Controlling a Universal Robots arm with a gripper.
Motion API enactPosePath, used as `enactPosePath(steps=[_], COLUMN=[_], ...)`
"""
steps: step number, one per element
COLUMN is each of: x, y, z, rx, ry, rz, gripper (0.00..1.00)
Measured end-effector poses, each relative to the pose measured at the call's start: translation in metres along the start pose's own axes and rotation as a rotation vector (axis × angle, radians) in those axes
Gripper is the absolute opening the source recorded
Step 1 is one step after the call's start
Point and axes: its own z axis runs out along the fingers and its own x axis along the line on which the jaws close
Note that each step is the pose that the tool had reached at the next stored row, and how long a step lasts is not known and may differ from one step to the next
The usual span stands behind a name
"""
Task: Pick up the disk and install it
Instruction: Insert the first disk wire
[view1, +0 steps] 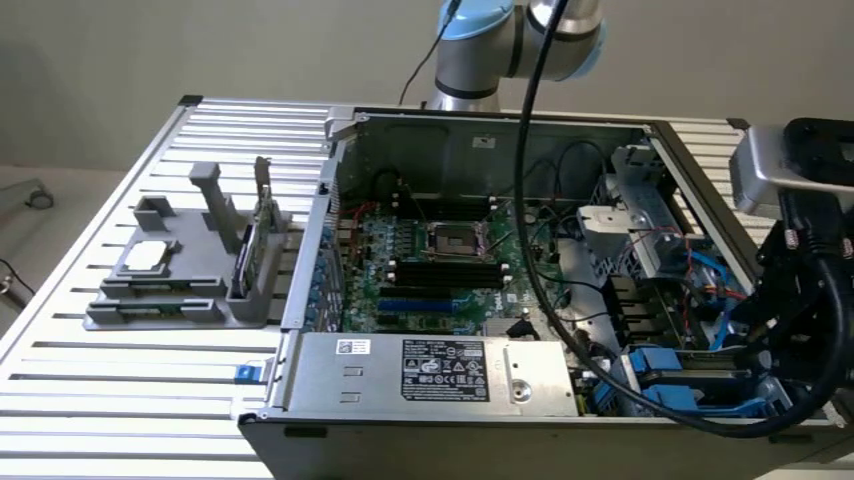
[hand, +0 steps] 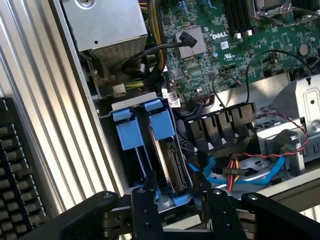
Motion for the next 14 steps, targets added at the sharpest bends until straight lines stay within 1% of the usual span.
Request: enactPosePath(steps=[6, 14], x=[-0.0007, -0.0011], y=[-0.0001, -0.0002], z=[-0.0046, -0.0074], rx=[0.0123, 0.0281], ry=[0.0022, 0.0053], rz=[0.084, 0.193], gripper=[0.43, 0.43])
